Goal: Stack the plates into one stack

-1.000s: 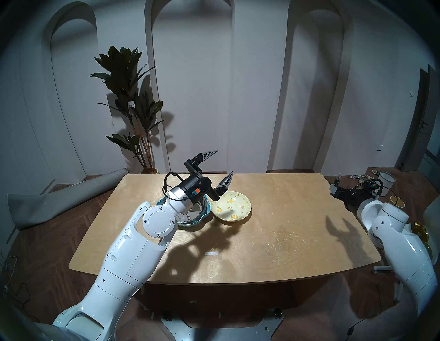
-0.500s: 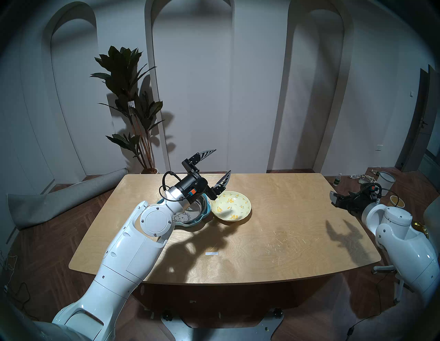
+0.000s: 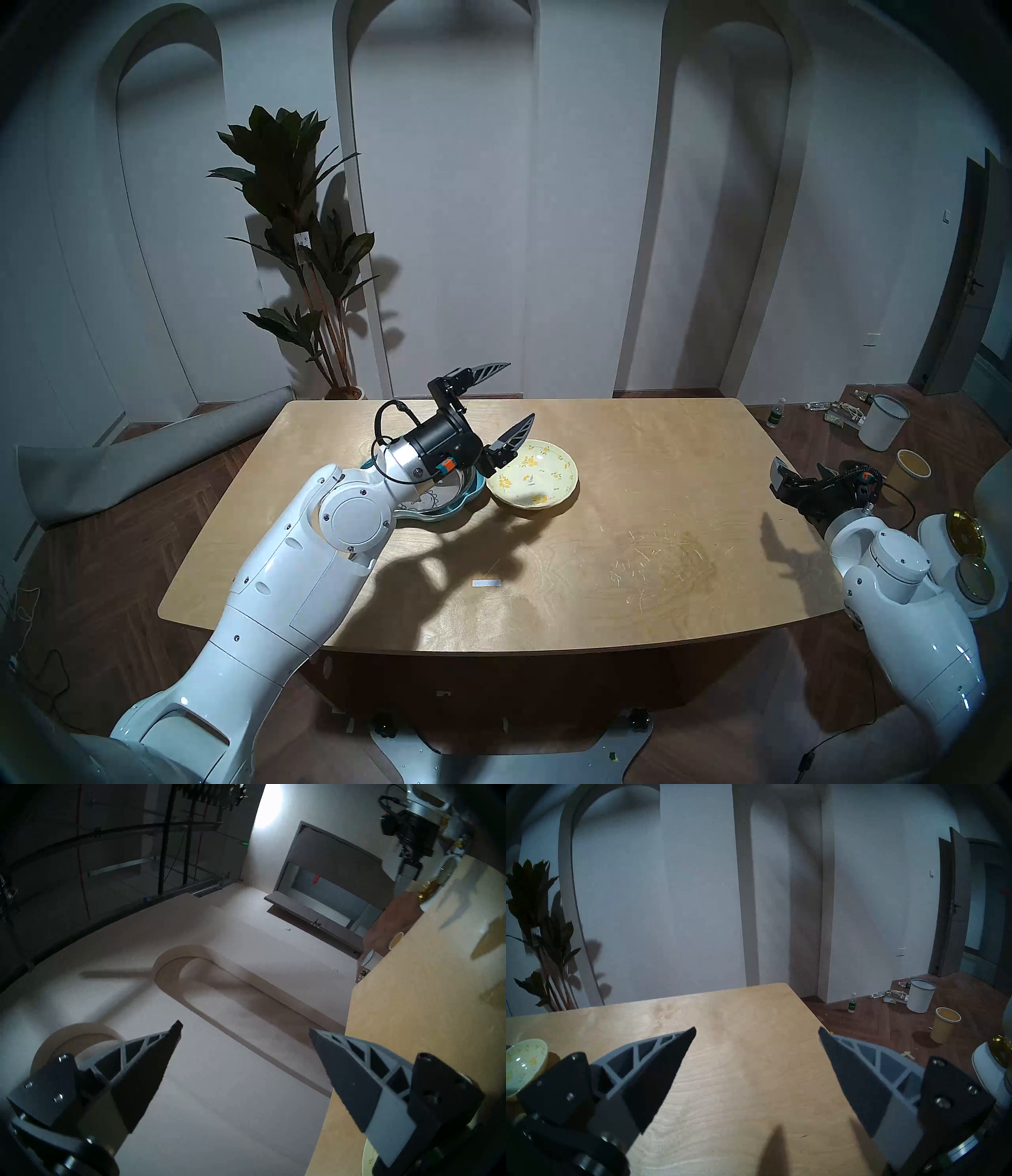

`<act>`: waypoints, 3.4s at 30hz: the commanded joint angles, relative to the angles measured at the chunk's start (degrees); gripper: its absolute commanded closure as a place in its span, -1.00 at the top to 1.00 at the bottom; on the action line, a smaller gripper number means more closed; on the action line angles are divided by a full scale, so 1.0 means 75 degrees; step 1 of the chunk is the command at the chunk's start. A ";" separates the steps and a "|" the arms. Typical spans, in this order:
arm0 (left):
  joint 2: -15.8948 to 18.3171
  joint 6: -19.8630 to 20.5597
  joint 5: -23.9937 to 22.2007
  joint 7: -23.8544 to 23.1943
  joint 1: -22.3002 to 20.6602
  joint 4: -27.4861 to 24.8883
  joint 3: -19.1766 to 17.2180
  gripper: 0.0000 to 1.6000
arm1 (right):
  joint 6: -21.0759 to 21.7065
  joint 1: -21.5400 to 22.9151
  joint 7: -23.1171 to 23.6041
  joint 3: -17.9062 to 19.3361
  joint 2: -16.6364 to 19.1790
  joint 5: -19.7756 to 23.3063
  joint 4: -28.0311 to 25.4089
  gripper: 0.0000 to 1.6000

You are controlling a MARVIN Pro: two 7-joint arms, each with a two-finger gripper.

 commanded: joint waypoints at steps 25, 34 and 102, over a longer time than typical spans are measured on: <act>-0.0501 0.1376 0.3202 -0.2326 -0.0540 -0.0609 0.0710 1.00 | -0.3356 -0.0621 0.1825 0.0913 -0.1421 -0.0441 0.0381 1.00; -0.0708 0.2667 0.4189 -0.3531 -0.0003 -0.1341 0.0564 1.00 | -0.3751 -0.0561 0.2317 0.1006 -0.1442 -0.0224 0.0647 1.00; -0.1748 0.4312 0.5862 -0.4630 -0.1235 0.0470 0.2023 1.00 | -0.4360 -0.0066 0.3471 0.0713 -0.1621 0.0299 0.1904 1.00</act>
